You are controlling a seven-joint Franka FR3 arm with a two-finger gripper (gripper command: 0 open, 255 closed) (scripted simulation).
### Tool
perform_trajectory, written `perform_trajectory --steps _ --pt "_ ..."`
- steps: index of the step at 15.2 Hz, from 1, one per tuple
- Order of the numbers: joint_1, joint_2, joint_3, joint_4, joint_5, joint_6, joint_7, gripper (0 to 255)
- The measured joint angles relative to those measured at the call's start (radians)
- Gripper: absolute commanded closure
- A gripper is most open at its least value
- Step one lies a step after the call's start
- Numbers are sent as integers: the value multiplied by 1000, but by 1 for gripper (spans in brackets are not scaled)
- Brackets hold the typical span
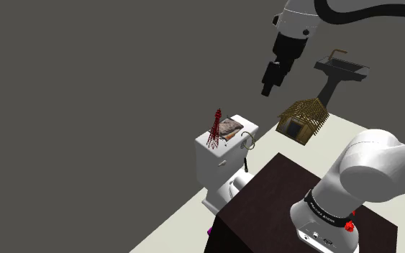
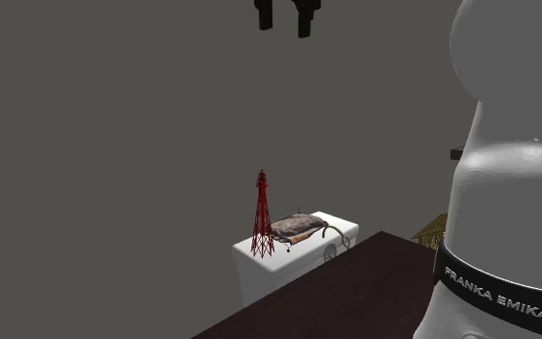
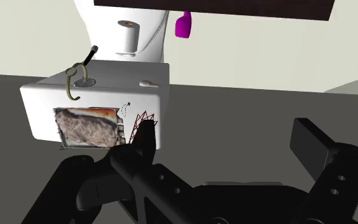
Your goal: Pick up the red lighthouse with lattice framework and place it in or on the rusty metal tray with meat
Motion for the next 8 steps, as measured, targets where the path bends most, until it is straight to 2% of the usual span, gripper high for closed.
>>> perform_trajectory --steps 2,8 --pt "-5 9 1 -9 1 19 9 0" --pt "-58 138 5 -64 4 238 105 0"
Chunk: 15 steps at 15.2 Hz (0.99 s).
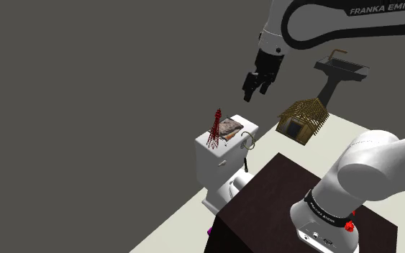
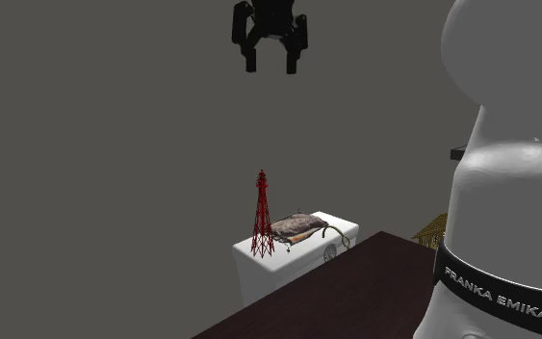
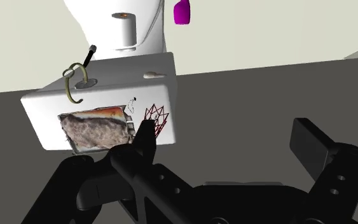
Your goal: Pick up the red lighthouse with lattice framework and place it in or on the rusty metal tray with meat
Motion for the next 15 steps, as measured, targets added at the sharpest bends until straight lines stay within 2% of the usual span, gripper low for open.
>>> perform_trajectory --steps 8,15 --pt "-82 259 4 6 -11 305 143 0" --pt "-144 508 3 77 -38 527 284 0"
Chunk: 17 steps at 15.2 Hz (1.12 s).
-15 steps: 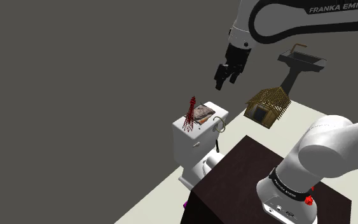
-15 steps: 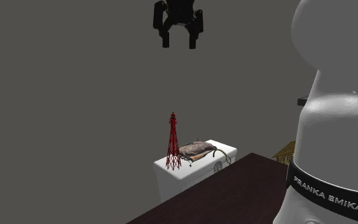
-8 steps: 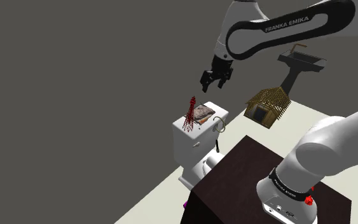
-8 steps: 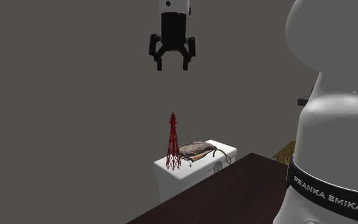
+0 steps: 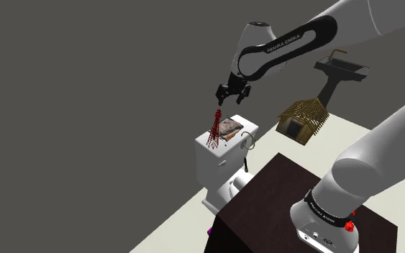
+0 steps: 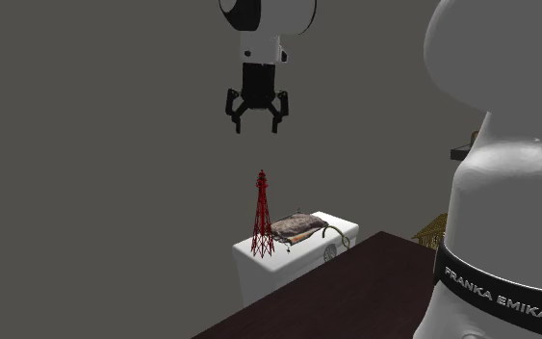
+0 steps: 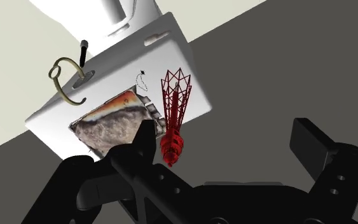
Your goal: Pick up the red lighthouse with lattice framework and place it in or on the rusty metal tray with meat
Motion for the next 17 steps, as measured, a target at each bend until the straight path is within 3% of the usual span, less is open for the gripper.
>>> perform_trajectory --steps 9,17 --pt "-53 328 -42 161 -44 223 176 0" --pt "-80 573 -92 344 -29 326 264 0"
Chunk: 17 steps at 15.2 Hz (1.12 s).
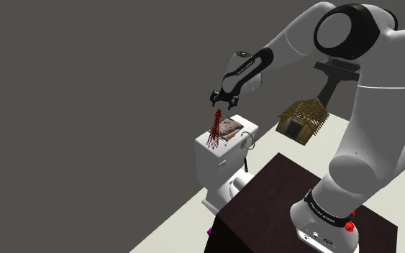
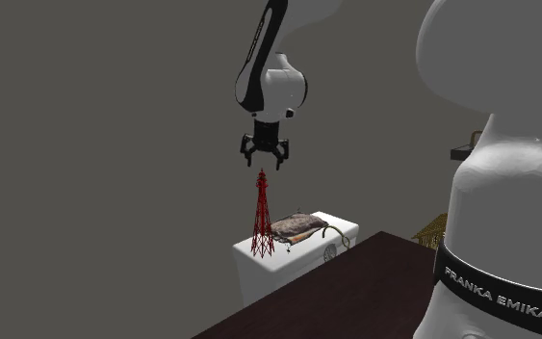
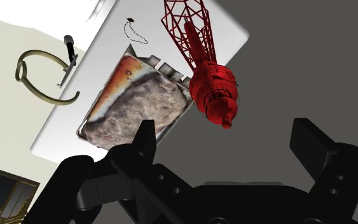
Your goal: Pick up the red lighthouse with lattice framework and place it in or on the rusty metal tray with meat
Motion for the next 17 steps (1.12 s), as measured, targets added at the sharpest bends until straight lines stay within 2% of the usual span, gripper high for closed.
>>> perform_trajectory --steps 6,13,14,17 --pt "-1 85 -4 40 -1 46 5 0" --pt "0 98 -4 45 -1 55 6 0" --pt "0 98 -4 45 -1 55 6 255" --pt "0 98 -4 46 -1 55 6 255"
